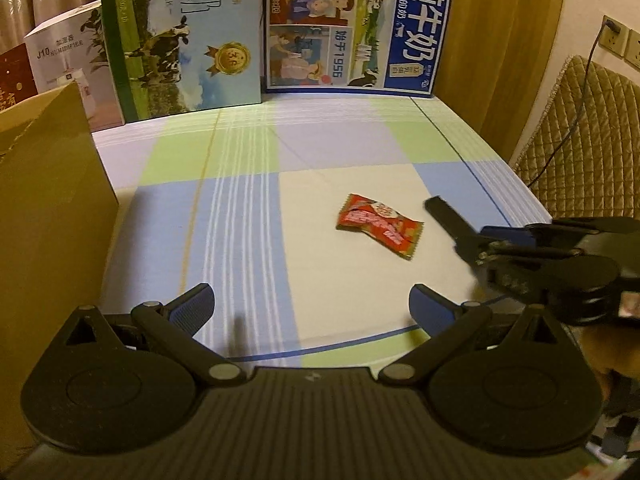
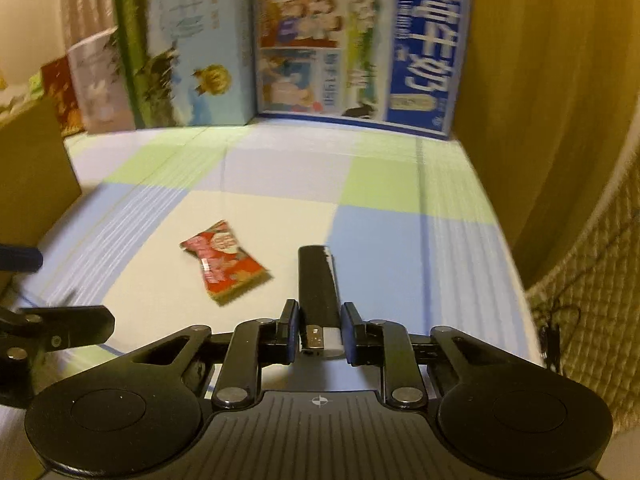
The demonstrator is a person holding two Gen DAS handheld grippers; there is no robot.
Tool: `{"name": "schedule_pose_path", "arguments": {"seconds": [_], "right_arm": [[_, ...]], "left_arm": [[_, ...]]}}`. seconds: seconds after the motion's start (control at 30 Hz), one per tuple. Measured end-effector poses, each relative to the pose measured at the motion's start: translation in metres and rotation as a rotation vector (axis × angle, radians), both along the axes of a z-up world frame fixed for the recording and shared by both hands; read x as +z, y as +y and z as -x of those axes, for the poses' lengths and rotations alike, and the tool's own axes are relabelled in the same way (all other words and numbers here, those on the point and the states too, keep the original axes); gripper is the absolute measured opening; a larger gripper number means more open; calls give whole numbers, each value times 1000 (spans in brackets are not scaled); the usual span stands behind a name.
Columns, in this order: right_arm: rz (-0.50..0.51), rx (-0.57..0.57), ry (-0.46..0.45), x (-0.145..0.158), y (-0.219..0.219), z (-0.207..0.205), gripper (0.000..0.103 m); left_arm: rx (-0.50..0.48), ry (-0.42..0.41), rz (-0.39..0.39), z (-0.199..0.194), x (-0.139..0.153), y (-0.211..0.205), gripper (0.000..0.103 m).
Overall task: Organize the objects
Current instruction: 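Grasp red-wrapped candy with left tool while right tool holds the lighter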
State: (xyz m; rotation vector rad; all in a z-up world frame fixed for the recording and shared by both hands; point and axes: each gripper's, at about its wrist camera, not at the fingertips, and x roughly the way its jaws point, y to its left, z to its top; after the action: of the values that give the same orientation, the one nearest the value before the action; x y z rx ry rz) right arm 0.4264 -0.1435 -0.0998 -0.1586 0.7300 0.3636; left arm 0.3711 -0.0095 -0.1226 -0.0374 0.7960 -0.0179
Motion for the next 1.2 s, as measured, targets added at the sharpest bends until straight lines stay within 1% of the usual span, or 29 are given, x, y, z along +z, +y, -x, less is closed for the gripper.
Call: {"name": "schedule_pose_path", "arguments": {"seconds": [0.1, 0.13, 0.23, 0.33, 0.47, 0.57, 0.67, 0.77, 0.83, 0.87, 0.9, 1.03, 1.07, 1.1, 1.13, 1.2], "right_arm": [[-64, 181, 20, 0, 10, 8, 19], [-61, 194, 12, 2, 10, 11, 19], [-72, 129, 16, 3, 0, 8, 19], [-76, 93, 19, 4, -10, 10, 19], [-74, 80, 33, -1, -15, 13, 19], [-72, 78, 37, -4, -16, 16, 19], [-73, 67, 36, -6, -17, 17, 19], [-72, 61, 36, -6, -16, 18, 19], [-72, 60, 35, -6, -16, 19, 19], [-73, 57, 36, -6, -17, 19, 19], [-76, 52, 38, -6, -17, 19, 19], [-92, 28, 60, -3, -17, 18, 19], [-98, 23, 68, -3, -17, 19, 19], [-103, 18, 75, -2, -17, 20, 19], [-105, 15, 81, -1, -17, 22, 19], [-106, 6, 95, 1, -17, 27, 19]], "left_arm": [[0, -11, 7, -1, 2, 4, 102], [0, -13, 11, -3, 2, 4, 102], [2, -12, 13, -10, 0, 2, 102], [-5, -25, 18, -21, -4, -1, 101], [-39, -34, -35, -36, -10, -7, 98], [-38, -2, -41, -43, -15, -6, 97], [-38, 25, -7, -50, -22, -4, 84], [-42, 4, -43, -50, -26, -7, 78], [-46, -5, -43, -49, -26, -7, 68], [-52, -10, -45, -47, -26, -8, 61], [-58, -11, -44, -45, -25, -9, 56], [-76, -12, -53, -31, -23, -13, 47], [-83, -19, -65, -25, -21, -16, 41], [-95, -28, -81, -18, -19, -20, 30], [-101, -31, -94, -11, -16, -23, 30], [-99, -29, -92, 2, -13, -26, 27]]}}
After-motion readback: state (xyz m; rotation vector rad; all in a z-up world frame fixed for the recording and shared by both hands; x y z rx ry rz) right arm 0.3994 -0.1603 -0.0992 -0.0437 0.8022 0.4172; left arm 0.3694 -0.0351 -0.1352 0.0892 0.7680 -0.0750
